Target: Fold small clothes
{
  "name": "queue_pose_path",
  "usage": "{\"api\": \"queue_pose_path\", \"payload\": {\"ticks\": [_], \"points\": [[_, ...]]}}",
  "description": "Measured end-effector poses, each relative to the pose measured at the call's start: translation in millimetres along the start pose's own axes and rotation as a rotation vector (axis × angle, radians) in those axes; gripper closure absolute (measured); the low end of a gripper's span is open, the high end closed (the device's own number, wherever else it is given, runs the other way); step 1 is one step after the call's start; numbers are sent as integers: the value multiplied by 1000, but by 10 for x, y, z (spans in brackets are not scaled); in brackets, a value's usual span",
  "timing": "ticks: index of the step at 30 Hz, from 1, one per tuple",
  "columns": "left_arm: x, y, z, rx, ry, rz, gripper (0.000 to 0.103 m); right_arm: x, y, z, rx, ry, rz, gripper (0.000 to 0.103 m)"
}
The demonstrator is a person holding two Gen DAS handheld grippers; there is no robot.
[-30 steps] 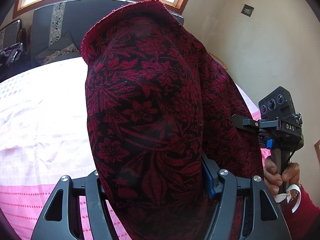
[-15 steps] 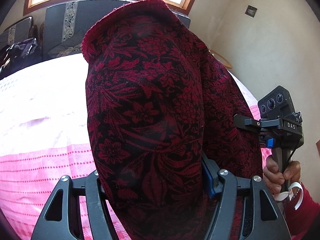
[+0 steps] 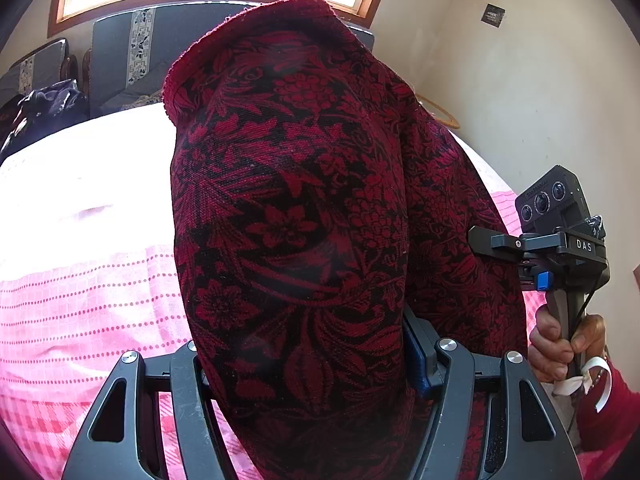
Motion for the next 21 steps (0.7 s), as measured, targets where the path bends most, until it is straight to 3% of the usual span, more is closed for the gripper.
{"api": "queue_pose_path", "payload": {"ticks": [21], "points": [[18,25,-2,-7,2,-5,37,-87,84,-14,9,23,-20,68]]}}
Point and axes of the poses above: each gripper's, at about its wrist camera, not at the fingertips, and y roughly the way its jaws point, z to its right, x to its underside, the point moved 3 cm from there along y, roughly the way its jaws point, and after that the axes turned 9 degrees about -z, right-handed, at the moved point
